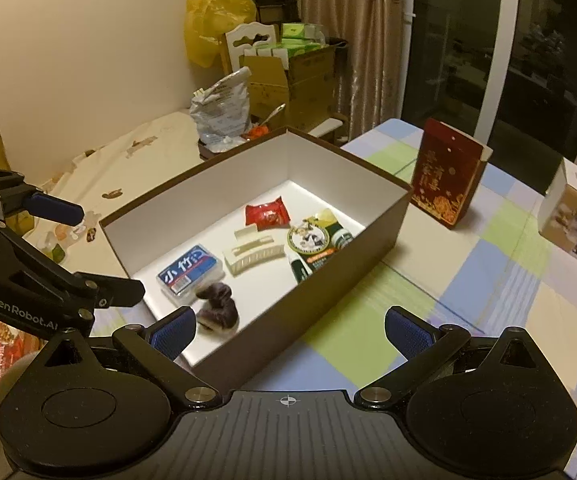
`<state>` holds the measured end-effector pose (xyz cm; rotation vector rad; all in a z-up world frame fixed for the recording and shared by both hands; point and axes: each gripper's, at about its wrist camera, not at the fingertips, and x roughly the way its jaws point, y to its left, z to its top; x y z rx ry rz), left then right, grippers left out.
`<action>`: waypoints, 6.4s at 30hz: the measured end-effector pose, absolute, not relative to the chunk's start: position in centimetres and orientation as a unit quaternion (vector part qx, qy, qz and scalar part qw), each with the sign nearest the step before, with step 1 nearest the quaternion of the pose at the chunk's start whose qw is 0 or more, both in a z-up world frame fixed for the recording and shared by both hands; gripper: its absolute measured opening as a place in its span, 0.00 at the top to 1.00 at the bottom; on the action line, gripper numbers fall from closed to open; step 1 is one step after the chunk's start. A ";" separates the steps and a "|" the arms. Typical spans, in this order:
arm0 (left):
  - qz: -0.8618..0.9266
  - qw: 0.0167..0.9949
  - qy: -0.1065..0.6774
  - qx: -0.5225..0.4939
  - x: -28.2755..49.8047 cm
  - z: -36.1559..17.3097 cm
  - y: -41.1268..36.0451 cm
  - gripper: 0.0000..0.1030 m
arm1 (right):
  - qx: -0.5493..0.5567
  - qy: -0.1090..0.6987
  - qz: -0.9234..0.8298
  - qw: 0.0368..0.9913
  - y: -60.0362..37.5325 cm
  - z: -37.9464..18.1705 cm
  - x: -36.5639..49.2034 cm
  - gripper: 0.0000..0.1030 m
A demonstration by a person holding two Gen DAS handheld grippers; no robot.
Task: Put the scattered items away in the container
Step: 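Withdraw both tools from the shoebox toward the remaining tubes, then grasp the white bottle with left tool while right tool grasps the white toothpaste tube, then lift and carry the bottle and toothpaste tube over the shoebox with both tools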
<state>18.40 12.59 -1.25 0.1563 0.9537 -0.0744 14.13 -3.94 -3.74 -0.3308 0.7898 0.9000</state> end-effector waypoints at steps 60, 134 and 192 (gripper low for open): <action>-0.121 0.868 0.470 0.100 14.2 -5.5 -1.0 0.03 | -0.056 0.451 0.254 0.854 -22.9 -7.9 12.6 0.00; -0.232 0.815 0.523 0.091 30.8 -19.7 -19.4 0.24 | -0.058 0.520 0.128 0.842 -29.4 -19.2 26.1 0.69; -0.138 0.901 0.411 0.022 22.9 -7.1 4.2 0.78 | 0.022 0.427 0.315 0.847 -13.7 -8.4 19.2 0.69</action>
